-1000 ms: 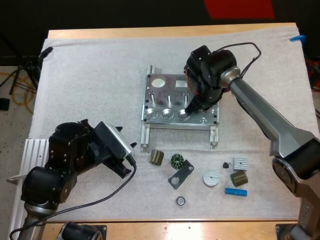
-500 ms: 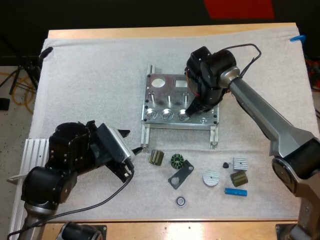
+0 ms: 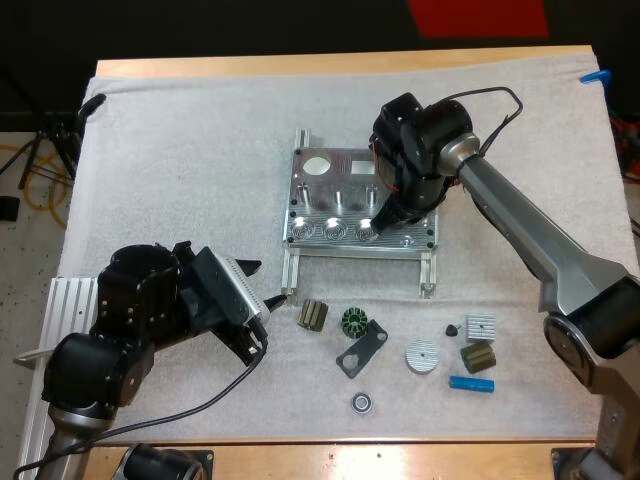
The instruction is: Load cells from left to right
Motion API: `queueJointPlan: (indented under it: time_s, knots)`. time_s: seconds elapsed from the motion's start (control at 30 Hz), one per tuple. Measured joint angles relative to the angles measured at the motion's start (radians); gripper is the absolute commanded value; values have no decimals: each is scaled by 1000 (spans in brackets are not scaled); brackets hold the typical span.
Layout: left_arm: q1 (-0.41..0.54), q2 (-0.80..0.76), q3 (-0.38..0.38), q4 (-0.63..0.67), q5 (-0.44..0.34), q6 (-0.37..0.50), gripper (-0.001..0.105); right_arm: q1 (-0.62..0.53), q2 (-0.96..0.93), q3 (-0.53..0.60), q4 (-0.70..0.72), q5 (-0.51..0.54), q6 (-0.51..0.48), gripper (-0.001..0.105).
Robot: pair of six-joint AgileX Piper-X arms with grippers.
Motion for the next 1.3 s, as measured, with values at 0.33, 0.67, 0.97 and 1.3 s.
queueJointPlan:
  time_s: [0.33,0.67,0.97,1.3]
  knots:
    - [0,0,0,0,0,0,52,0,38,0,0,0,5,0]
    - [0,0,0,0,0,0,52,0,38,0,-8,0,7,0]
    - [0,0,0,0,0,0,52,0,63,0,-12,0,37,3]
    - [0,0,0,0,0,0,52,0,48,-4,-23,-2,44,63]
